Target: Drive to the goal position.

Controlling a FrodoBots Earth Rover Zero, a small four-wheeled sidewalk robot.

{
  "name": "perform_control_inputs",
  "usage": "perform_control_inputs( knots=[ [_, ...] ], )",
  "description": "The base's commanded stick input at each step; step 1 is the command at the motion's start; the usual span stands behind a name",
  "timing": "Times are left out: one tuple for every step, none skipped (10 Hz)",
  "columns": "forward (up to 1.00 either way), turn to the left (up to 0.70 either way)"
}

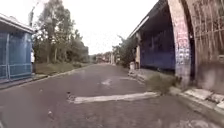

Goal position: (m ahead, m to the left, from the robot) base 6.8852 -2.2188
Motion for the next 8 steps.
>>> perform_control_inputs(
  knots=[
    [0.7,0.0],
    [0.7,0.0],
    [0.7,0.0],
    [0.7,0.0],
    [0.7,0.0],
    [0.7,0.0],
    [0.7,0.0],
    [0.7,0.0]
  ],
)
